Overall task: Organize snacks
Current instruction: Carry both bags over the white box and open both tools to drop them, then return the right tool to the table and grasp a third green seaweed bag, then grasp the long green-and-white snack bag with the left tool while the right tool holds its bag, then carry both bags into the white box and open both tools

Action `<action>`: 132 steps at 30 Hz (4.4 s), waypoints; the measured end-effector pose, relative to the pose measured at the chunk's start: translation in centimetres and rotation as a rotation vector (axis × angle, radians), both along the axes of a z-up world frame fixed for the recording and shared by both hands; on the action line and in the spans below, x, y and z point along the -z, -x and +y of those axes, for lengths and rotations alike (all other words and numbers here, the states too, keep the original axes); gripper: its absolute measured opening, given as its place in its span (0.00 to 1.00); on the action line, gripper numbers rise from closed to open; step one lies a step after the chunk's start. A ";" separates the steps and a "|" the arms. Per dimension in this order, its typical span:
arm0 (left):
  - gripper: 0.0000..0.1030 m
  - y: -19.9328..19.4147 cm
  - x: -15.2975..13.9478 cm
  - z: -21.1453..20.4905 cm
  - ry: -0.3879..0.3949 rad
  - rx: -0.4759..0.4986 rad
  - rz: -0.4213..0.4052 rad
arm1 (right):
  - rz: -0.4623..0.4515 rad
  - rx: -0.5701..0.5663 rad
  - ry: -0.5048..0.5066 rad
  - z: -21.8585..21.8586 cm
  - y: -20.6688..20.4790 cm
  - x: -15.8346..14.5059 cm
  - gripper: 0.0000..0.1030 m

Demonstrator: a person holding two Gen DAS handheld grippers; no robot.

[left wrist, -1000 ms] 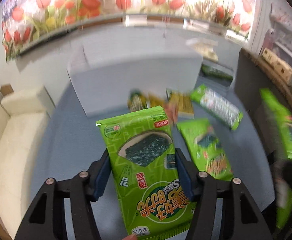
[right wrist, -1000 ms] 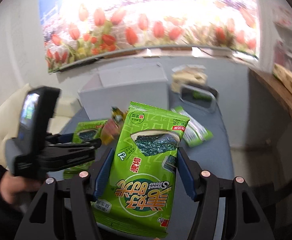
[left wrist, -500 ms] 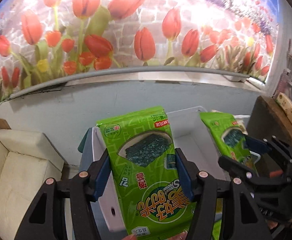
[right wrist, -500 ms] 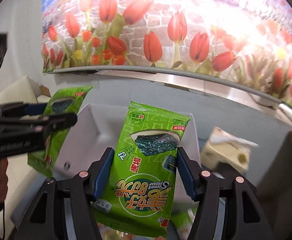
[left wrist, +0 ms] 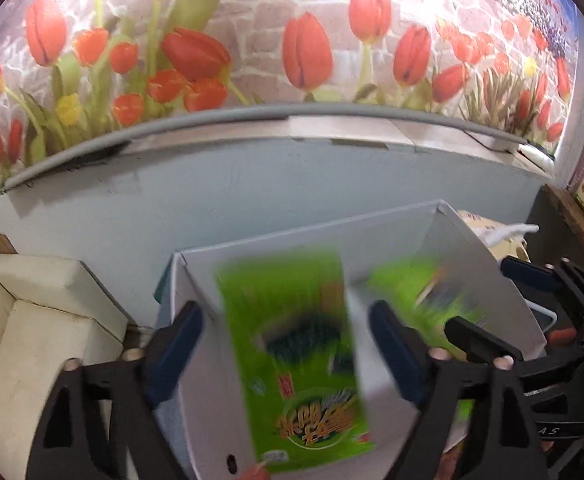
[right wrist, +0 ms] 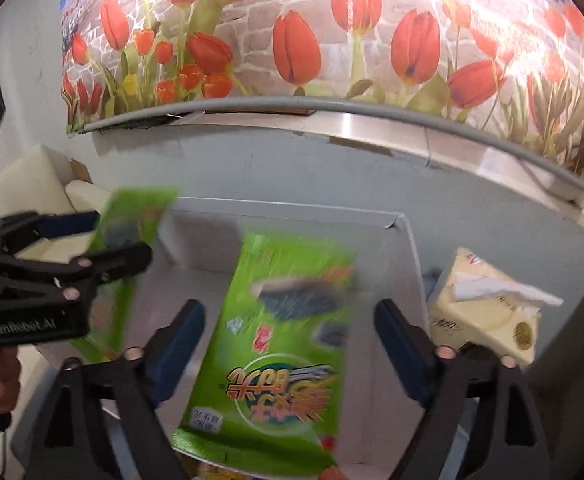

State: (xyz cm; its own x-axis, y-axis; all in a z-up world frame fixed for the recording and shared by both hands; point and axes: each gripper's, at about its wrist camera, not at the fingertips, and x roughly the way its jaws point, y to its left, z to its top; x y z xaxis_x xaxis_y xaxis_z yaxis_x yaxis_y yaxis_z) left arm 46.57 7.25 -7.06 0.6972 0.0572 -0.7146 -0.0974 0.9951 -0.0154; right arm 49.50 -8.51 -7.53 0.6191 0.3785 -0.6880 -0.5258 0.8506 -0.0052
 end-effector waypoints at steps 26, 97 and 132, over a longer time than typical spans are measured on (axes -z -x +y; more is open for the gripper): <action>1.00 14.5 -3.3 -2.3 -0.007 0.000 -0.101 | -0.136 0.078 -0.048 -5.6 17.8 -3.0 1.00; 1.00 4.9 9.0 -29.3 0.052 -0.089 0.211 | 0.179 0.369 -0.056 -25.8 32.0 8.0 0.62; 0.74 7.5 9.6 -28.3 0.061 0.018 0.211 | 0.089 0.360 -0.082 -25.3 33.6 5.5 0.62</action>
